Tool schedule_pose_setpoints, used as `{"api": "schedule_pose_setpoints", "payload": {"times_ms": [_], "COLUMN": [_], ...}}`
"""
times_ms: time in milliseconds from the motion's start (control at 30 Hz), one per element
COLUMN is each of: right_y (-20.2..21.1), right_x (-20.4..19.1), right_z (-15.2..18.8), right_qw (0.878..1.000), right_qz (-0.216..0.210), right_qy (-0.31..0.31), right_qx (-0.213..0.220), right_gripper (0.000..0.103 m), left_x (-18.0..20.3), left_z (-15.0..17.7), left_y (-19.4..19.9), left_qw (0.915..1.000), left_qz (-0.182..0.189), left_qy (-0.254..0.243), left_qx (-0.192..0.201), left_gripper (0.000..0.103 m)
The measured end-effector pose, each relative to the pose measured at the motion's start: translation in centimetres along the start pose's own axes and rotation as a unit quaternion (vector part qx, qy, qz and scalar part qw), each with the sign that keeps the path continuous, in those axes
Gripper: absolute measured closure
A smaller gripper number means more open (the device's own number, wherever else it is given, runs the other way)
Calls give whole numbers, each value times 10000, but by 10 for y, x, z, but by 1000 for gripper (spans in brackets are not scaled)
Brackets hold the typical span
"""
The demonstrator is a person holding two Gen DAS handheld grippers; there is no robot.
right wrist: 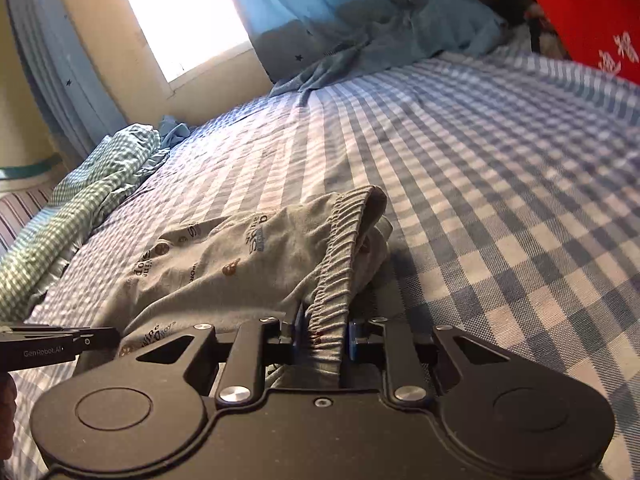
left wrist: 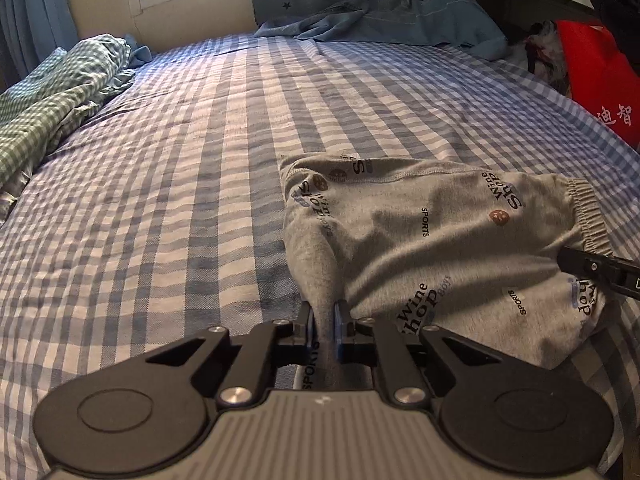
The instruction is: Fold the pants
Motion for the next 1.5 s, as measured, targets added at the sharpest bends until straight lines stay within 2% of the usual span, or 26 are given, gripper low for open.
{"api": "schedule_pose_setpoints", "payload": {"times_ms": [167,300,467,600,733,867,900,933,1000,1067,1167,1200,1233,1300,1367,1500], "right_y": [10,8,-14,-44,-96,-157,-163,-165,-165,-165,-164,-162,-160,-155,-147,-115], "right_x": [-13,-43,-104,-152,-185,-191,-187,-182,-172,-166,-172,-173,-175,-176,-179,-189], "right_z": [-10,-42,-89,-110,-100,-50,-39,-30,-26,-28,-28,-28,-28,-26,-25,-30], "right_qw": [9997,9982,9930,9877,9871,9908,9919,9922,9927,9925,9931,9933,9936,9938,9940,9921], "right_qz": [-16,-231,-685,-1043,-1256,-1115,-985,-937,-1070,-1152,-977,-920,-865,-816,-749,-732], "right_qy": [200,432,727,850,775,747,772,794,531,324,604,672,710,737,787,979], "right_qx": [128,342,624,795,614,-176,-231,-204,-183,-250,-229,-206,-174,-138,-74,295], "right_gripper": [84,86,87,87,87,87,86,86,83,81,73,66,65,61,56,37], "left_x": [-3,-21,-64,-115,-167,-190,-191,-191,-188,-184,-183,-185,-187,-190,-191,-189], "left_z": [-13,-45,-88,-100,-82,-24,-5,8,20,21,17,15,14,12,12,9], "left_y": [10,21,42,50,28,-18,-26,-32,-31,-30,-28,-27,-26,-20,-11,17], "left_qw": [9998,9991,9959,9898,9878,9905,9912,9911,9882,9873,9882,9887,9889,9886,9885,9858], "left_qz": [119,168,-234,-770,-985,-1071,-1037,-1029,-1107,-1197,-1186,-1157,-1148,-1154,-1120,-1173], "left_qy": [-54,-154,-148,21,428,496,574,585,450,320,391,453,503,584,656,729], "left_qx": [143,345,858,1202,1130,700,591,606,960,996,887,837,801,766,780,954], "left_gripper": [94,95,95,95,94,94,94,93,92,90,85,79,68,56,54,33]}}
Point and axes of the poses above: each gripper's, at about its wrist camera, not at the fingertips, and y roughly against the way its jaws point, x to its right, z to its underside, the point moved 6 cm from there along -y, roughly the way its jaws point, and after that the axes turned 3 degrees about -y, right-handed, at the moved point
